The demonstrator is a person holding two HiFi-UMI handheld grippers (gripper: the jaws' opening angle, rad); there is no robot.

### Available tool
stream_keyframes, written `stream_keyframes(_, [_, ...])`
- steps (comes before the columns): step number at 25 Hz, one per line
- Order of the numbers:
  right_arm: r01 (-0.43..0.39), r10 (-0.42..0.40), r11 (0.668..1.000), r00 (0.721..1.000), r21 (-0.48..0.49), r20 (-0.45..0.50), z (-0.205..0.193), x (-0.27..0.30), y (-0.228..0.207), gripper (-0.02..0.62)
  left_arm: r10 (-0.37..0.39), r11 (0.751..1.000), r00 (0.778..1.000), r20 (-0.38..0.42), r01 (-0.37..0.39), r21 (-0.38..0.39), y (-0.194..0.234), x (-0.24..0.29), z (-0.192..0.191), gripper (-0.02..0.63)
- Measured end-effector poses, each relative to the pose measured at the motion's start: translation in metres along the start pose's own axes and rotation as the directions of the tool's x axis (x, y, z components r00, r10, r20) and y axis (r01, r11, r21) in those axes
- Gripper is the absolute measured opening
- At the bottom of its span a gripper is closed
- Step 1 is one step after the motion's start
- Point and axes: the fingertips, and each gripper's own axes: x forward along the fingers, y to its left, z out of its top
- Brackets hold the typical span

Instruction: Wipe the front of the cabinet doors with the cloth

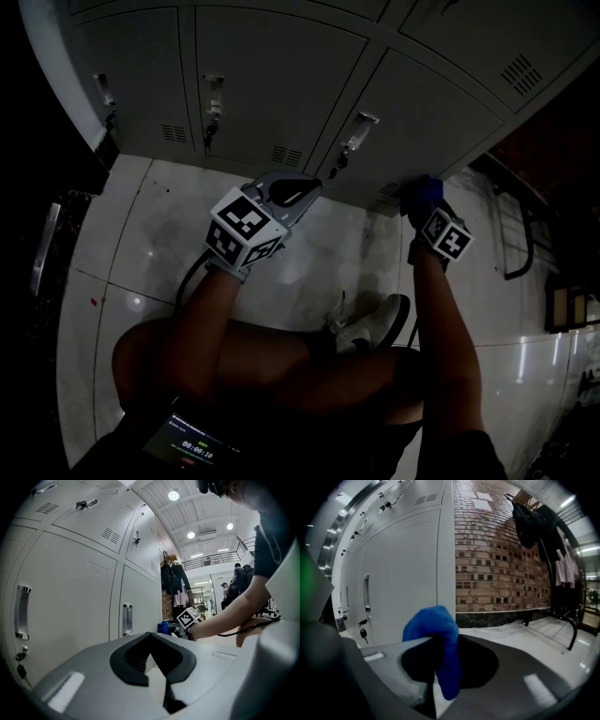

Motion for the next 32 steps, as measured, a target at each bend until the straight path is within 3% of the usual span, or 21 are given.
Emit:
stream_keyframes(6, [-0.157,0.169,0.976,0.983,-0.151,0.071,-0.006,-0.012,0.087,0.077,0.011,1.000,1.000,0.011,-0.011,0.003,0.002,-0.002,0.002,0.001])
stream_keyframes(11, [-0.308,0.317,0.943,0.947,-0.128,0.059,-0.029,-0.013,0.179,0.077,0.035,0.999,0.999,0.021,-0.035,-0.013,0.008,-0.007,0.004,0.001])
stream_keyframes(17, [-0.379,0.383,0.914,0.924,-0.145,0.004,-0.064,0.006,0.247,0.077,0.050,0.998,0.997,0.058,-0.049,-0.028,0.013,-0.011,0.013,0.001])
stream_keyframes(25, [-0.334,0.339,0.935,0.941,-0.123,0.023,-0.051,0.044,0.240,0.077,0.037,0.999,0.998,0.058,-0.035,-0.032,0.011,-0.008,0.012,0.000])
stream_keyframes(32, [-0.309,0.317,0.930,0.948,-0.198,0.010,-0.047,0.042,0.209,0.077,0.031,0.999,0.998,0.047,-0.030,-0.025,0.010,-0.006,0.008,0.001])
